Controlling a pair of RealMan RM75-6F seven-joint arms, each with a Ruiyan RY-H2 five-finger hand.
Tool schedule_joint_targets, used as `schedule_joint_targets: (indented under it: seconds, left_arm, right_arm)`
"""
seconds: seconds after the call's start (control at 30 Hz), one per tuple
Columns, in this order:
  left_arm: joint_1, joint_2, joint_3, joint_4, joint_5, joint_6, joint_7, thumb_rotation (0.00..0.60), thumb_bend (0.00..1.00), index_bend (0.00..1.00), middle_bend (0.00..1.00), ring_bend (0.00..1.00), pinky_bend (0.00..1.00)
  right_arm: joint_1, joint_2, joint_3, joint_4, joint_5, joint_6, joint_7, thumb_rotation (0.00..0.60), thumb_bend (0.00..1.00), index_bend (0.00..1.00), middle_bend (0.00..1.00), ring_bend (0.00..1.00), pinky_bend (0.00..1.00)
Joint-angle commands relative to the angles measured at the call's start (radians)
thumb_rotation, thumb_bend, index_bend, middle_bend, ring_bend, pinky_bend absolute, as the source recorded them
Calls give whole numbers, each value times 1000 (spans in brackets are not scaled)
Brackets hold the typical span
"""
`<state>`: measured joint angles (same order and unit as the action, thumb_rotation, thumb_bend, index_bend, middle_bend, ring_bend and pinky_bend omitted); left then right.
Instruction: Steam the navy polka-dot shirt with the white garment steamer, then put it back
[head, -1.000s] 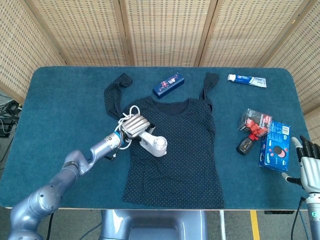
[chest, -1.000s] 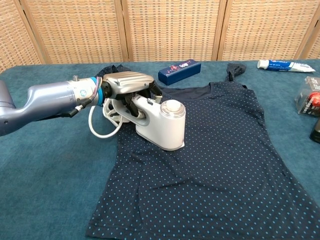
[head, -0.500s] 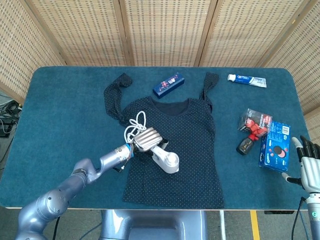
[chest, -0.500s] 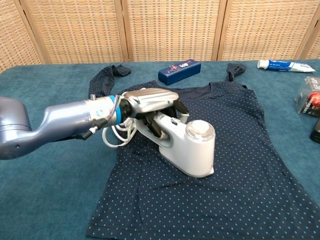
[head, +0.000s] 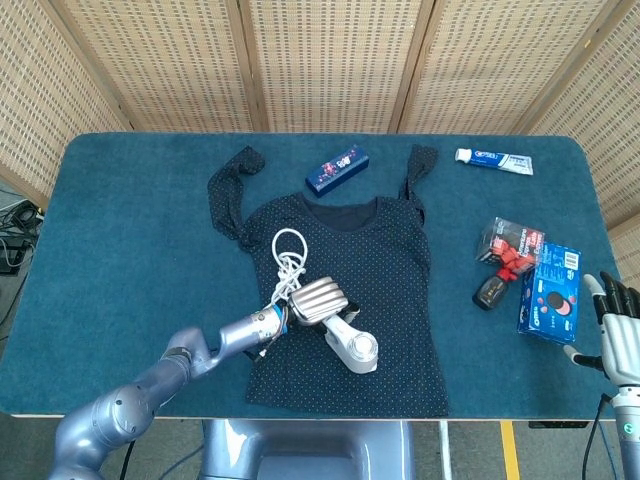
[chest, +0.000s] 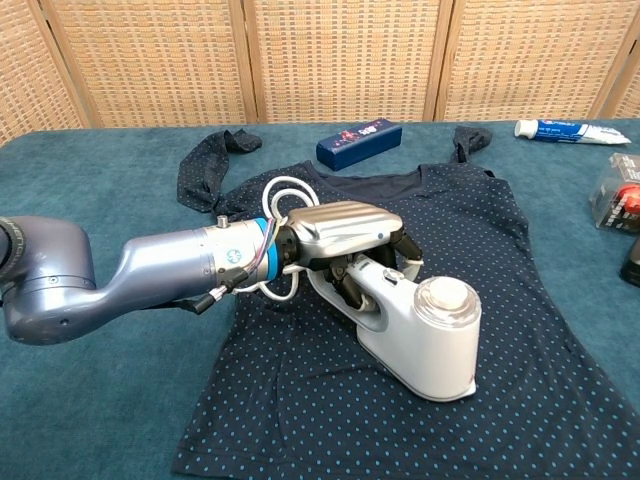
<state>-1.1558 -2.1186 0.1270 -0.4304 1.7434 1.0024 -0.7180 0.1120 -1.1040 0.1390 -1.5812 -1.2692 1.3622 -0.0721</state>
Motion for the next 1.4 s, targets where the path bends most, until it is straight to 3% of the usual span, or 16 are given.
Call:
schedule_joint_targets:
  seconds: [0.03, 0.4, 0.73, 1.4]
  left_arm:
    - [7, 4, 6, 20, 2, -3, 4, 600, 849, 1000, 944, 901, 1000]
    - [54, 71, 24, 98, -6, -18, 12, 600, 848, 1000, 944, 901, 1000]
    - [84, 144, 20, 101, -21, 0, 9, 600, 848, 1000, 943, 901, 1000]
    - [74, 198, 111, -127, 104, 148, 23, 600, 849, 1000, 944, 901, 1000]
  right_arm:
    - [0, 0, -1, 0, 0, -1, 1, 600, 0, 0, 0, 0, 0]
    - [2, -3, -6, -5, -7, -4, -7, 600, 0, 0, 0, 0, 0]
    - [7, -9, -12, -9, -13, -9, -21, 600, 0, 0, 0, 0, 0]
    - [8, -9, -14, -11, -16, -8, -23, 600, 0, 0, 0, 0, 0]
